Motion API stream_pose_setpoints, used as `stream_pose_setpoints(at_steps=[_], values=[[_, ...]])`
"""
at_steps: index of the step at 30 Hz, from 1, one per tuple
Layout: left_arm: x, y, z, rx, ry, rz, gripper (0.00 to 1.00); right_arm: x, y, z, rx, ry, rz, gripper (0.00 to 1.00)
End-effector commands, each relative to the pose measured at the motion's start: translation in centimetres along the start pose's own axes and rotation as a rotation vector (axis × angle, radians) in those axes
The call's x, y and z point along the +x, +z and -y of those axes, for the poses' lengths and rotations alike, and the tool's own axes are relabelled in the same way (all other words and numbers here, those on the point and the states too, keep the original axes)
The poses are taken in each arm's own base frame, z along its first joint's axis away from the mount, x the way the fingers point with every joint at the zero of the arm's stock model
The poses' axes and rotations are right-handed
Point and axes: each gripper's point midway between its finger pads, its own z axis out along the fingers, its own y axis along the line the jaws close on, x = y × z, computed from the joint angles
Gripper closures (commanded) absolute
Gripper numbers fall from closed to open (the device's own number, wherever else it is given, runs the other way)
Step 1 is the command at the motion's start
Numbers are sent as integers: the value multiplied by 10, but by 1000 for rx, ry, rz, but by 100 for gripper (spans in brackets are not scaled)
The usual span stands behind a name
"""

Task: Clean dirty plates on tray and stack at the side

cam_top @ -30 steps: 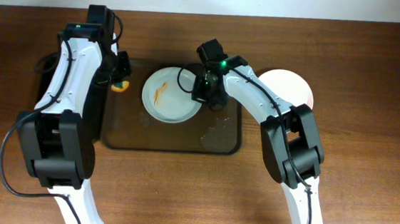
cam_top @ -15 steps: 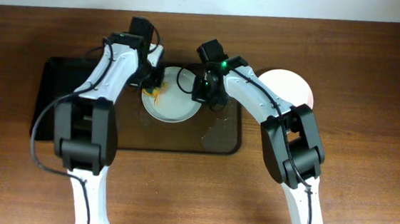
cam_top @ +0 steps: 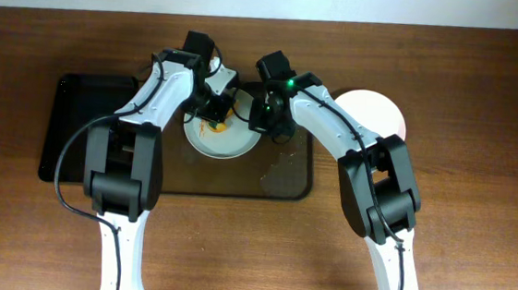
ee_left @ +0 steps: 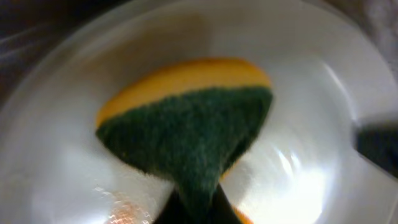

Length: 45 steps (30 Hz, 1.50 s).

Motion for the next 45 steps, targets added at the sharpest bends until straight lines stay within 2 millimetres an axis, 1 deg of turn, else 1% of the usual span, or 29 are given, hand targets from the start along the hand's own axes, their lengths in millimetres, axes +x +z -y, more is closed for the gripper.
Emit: stream_pose_setpoints(at_steps=[1,2,3,5,6,8,10,11,13,14,18,20,22,23,25,26,28,29,30,31,32,33,35,37,39,40,42,43,45], values=[[-11,16,-54,-264,-109,50,99,8,14,22,76,-1,-19,96],[-13,14,-58,-290,-108,59,99,8,14,22,76,-1,-19,96],[-9,12,-66,-337,-121,42,99,8,14,22,76,-1,-19,96],[17,7,-77,-426,-218,-45,99,8,14,22,76,-3,-19,96],[37,5,-75,-435,-245,-122,99,8,14,22,75,-3,-18,96],[61,3,-65,-402,-250,-228,99,7,14,21,73,-4,-16,96],[79,4,-41,-282,-229,-317,100,7,14,21,73,-4,-16,96],[82,7,-25,-182,-186,-336,100,7,14,21,73,-4,-16,96],[80,8,21,97,-83,-331,100,8,14,19,56,-4,-24,96],[80,8,26,131,-79,-327,99,8,13,15,24,-17,-36,96],[86,8,26,132,-95,-356,99,2,6,7,-148,-2,-88,96],[94,20,22,112,-166,-396,100,-4,1,13,-187,20,-99,96],[99,37,34,177,-192,-421,100,-5,1,17,-185,12,-97,96],[94,45,38,204,-189,-399,100,-2,3,17,-182,11,-105,96],[82,49,35,201,-197,-353,99,8,9,18,-168,8,-126,96],[72,47,33,197,-188,-319,99,17,14,20,-153,5,-142,96],[43,46,28,183,-152,-217,99,26,23,23,-145,6,-156,96],[30,47,24,169,-133,-165,99,26,24,23,-145,10,-156,96],[15,49,13,115,-112,-106,99,25,23,24,-146,12,-154,96],[8,51,-4,23,-161,-76,99,25,23,24,-145,13,-155,96],[8,49,-29,-120,-272,-67,99,26,23,25,-143,13,-157,96],[14,45,-49,-251,-375,-71,99,26,23,25,-141,14,-159,96],[39,32,-77,-468,-589,-100,99,26,23,25,-142,14,-158,96],[50,28,-76,-495,-607,-144,99,26,23,25,-143,13,-156,96],[66,30,-60,-408,-474,-258,99,26,23,25,-143,13,-156,96],[75,31,-43,-307,-392,-324,99,26,23,25,-143,13,-156,96],[85,32,-3,-52,-247,-404,99,25,23,24,-146,11,-152,96],[85,28,33,179,-156,-405,100,24,23,24,-148,11,-149,96],[78,20,66,387,-103,-365,99,24,23,23,-148,10,-148,96]])
